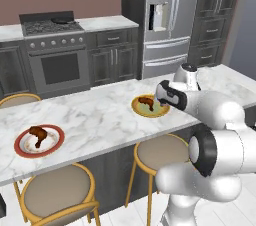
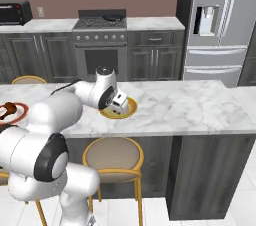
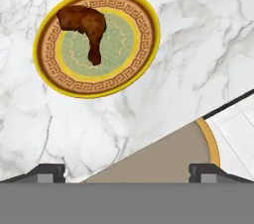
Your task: Take the chicken drumsticks from the pan and place one on each plate on the dining counter.
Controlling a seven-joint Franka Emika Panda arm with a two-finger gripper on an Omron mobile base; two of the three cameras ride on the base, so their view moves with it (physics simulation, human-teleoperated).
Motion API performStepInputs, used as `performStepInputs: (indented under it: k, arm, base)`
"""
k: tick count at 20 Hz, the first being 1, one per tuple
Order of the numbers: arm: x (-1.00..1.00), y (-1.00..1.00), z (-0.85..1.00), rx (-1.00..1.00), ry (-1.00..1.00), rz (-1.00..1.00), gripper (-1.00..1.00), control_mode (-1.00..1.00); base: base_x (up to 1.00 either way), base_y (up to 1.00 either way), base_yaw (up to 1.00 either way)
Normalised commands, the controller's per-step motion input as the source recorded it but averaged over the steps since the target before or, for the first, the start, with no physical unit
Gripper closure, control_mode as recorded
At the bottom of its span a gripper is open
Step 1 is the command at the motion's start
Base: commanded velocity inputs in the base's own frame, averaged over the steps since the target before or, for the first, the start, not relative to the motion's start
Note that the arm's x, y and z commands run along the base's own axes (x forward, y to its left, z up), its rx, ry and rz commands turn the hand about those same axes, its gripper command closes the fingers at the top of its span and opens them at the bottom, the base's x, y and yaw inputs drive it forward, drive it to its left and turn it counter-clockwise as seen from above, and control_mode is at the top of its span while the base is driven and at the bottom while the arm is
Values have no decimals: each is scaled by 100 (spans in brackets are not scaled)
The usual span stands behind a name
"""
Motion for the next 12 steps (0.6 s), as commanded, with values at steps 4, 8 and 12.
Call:
performStepInputs:
  k: [4, 8, 12]
  arm:
    - [-100, -9, 11, 0, -8, 0, -100, -100]
    - [-99, 0, 38, 0, 2, 3, -100, -100]
    - [-99, 0, 39, -3, 7, 6, -100, -100]
  base:
    - [0, 0, 0]
    - [0, 0, 0]
    - [0, 0, 0]
